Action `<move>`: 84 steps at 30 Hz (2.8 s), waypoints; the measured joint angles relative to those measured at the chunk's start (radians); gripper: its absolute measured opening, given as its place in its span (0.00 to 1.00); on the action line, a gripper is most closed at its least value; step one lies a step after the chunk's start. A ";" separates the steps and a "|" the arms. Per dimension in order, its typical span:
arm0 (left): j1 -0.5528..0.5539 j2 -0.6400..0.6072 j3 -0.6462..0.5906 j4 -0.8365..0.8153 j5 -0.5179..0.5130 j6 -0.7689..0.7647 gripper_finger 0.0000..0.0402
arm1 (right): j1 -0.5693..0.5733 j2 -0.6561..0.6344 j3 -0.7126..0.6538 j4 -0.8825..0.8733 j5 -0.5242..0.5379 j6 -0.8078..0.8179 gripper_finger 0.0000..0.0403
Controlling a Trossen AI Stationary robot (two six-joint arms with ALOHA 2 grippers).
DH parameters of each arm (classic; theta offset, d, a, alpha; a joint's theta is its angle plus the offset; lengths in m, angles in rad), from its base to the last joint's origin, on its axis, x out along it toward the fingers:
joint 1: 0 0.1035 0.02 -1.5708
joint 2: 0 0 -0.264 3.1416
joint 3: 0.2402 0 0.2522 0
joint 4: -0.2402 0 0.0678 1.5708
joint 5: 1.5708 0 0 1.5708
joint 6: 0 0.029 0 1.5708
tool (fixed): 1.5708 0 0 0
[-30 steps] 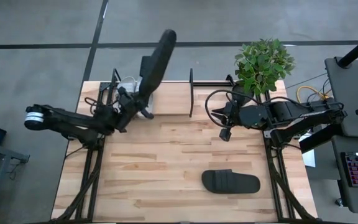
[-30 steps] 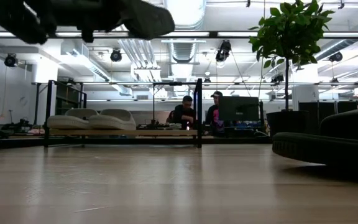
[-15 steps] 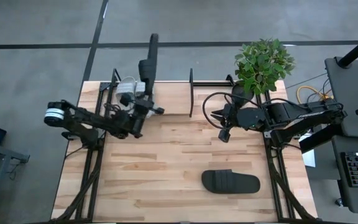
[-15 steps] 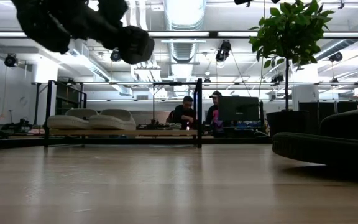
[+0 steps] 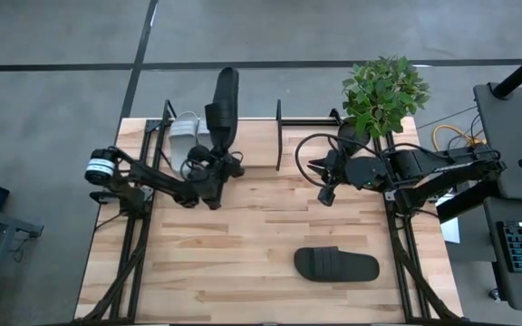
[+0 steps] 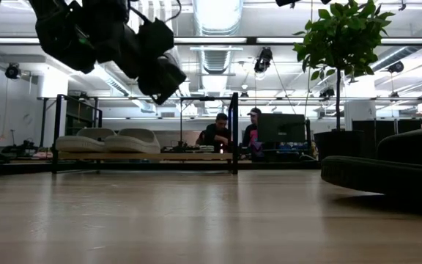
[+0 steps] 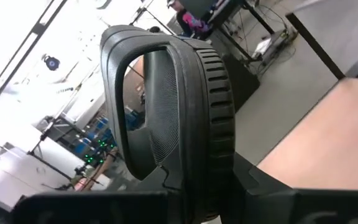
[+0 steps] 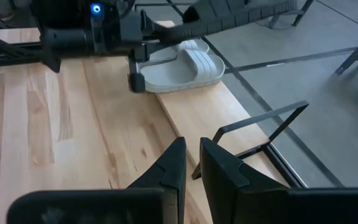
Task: Pick and place slides into the shelf
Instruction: Put the top black slides on the shelf
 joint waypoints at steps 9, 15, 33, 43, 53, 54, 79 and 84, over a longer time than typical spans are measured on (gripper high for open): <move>-0.065 0.012 0.005 -0.020 -0.027 -0.027 0.06 | 0.000 0.000 -0.001 0.000 0.000 0.003 0.10; -0.168 0.012 0.019 -0.077 -0.047 -0.031 0.06 | 0.000 0.000 -0.006 0.000 0.000 0.003 0.10; -0.204 0.197 0.115 -0.160 -0.093 -0.085 0.06 | 0.000 0.000 -0.021 0.012 0.001 0.003 0.10; -0.188 0.278 0.136 -0.263 -0.088 -0.104 0.06 | 0.000 0.000 -0.022 0.012 0.000 0.003 0.10; -0.172 0.278 0.105 -0.291 -0.090 -0.108 0.06 | 0.000 0.000 -0.036 0.012 0.000 0.003 0.10; -0.168 0.279 0.099 -0.293 -0.090 -0.108 0.06 | 0.000 0.000 -0.038 0.013 0.000 0.003 0.10; -0.148 0.278 0.065 -0.318 -0.093 -0.105 0.06 | -0.003 0.000 -0.151 0.185 -0.001 0.024 0.10; -0.148 0.278 0.066 -0.318 -0.093 -0.105 0.06 | -0.016 0.000 -0.228 0.388 -0.027 -0.138 0.10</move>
